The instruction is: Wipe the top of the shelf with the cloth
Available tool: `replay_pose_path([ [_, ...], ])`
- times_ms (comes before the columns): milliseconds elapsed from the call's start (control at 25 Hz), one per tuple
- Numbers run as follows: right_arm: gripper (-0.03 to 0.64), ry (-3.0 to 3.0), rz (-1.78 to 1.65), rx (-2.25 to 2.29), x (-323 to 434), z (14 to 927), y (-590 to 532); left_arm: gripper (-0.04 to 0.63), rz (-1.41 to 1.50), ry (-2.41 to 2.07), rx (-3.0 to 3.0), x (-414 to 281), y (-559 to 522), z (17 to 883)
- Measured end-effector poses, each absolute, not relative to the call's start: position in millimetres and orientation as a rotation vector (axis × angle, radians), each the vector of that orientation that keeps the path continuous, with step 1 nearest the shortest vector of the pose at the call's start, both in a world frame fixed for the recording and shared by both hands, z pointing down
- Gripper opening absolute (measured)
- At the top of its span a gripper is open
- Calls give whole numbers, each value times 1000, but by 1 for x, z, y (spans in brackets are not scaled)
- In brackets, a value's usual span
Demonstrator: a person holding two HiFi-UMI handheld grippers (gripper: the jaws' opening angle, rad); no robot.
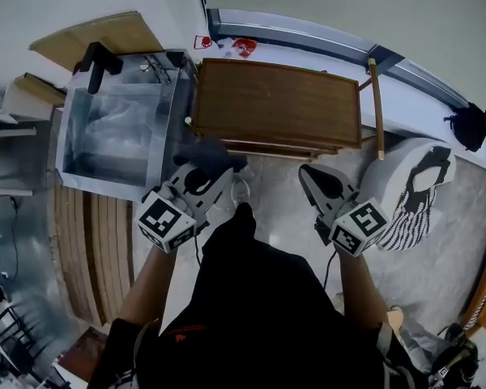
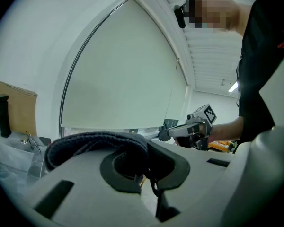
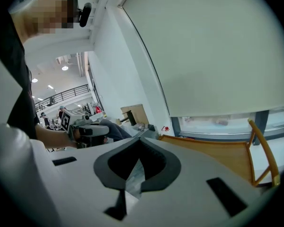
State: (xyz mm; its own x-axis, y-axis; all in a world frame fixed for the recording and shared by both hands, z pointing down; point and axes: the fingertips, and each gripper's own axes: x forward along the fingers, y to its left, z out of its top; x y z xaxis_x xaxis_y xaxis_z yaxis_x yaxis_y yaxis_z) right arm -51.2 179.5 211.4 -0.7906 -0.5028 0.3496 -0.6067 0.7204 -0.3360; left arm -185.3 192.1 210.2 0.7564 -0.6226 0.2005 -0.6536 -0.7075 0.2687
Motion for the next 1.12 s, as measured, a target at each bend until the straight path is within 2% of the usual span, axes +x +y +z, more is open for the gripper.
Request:
replay_pose_path([
  [600,3,-2605,709,915,-80,239,76,35,226,-953,2615,-239,65,247],
  [1120,3,-2584,765,792,-75,296,17,35,392,-1002,2549,-232,-13,323],
])
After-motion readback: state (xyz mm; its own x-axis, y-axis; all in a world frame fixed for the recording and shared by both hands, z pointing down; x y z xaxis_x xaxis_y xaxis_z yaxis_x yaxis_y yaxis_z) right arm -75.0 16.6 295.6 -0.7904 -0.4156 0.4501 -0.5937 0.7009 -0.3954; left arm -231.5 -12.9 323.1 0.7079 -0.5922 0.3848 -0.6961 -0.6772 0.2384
